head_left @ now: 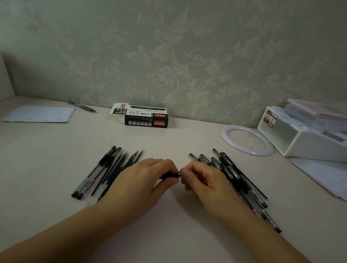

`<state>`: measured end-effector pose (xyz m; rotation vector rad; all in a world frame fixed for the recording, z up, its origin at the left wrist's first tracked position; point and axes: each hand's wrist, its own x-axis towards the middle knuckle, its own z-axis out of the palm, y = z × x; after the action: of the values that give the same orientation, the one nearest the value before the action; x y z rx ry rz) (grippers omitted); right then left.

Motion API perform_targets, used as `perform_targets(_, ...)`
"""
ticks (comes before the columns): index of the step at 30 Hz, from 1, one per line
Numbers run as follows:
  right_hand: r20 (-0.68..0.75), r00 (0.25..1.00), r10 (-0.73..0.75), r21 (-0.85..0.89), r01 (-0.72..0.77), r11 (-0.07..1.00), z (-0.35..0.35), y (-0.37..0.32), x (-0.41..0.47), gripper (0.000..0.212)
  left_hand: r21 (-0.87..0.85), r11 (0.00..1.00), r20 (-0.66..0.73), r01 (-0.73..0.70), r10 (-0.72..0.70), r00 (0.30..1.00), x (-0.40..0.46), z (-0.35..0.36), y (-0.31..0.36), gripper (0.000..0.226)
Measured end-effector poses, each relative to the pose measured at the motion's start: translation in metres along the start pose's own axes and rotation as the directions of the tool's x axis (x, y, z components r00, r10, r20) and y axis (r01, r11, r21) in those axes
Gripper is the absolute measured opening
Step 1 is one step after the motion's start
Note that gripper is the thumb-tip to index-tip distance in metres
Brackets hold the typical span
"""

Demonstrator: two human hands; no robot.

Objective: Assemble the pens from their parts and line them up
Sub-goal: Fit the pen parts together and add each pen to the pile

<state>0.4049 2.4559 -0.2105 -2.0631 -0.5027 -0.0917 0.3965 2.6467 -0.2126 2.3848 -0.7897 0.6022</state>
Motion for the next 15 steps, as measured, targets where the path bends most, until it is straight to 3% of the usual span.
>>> perform_targets(6,-0.076,0.997,0.017,0.011,-0.016,1.000,0.004,-0.002,0.001,0.032,0.071,0.997,-0.070,0.008,-0.003,0.998,0.001,-0.003,0.002,0.006)
perform_targets(10,-0.288,0.952,-0.104,-0.314,0.009,0.949,0.000,0.004,0.004,0.021,0.066,0.993,-0.083,0.096,-0.091,0.992,0.000,-0.001,-0.005,0.007)
perform_targets(13,-0.180,0.981,-0.075,-0.514,-0.029,0.857,0.003,0.011,0.006,0.029,0.079,0.988,-0.096,0.131,-0.124,0.988,0.001,-0.001,-0.008,0.008)
perform_targets(15,-0.125,0.989,-0.073,-0.581,-0.014,0.814,0.007,0.013,0.007,0.023,0.094,0.988,-0.080,0.125,-0.117,0.990,0.001,-0.002,-0.008,0.007)
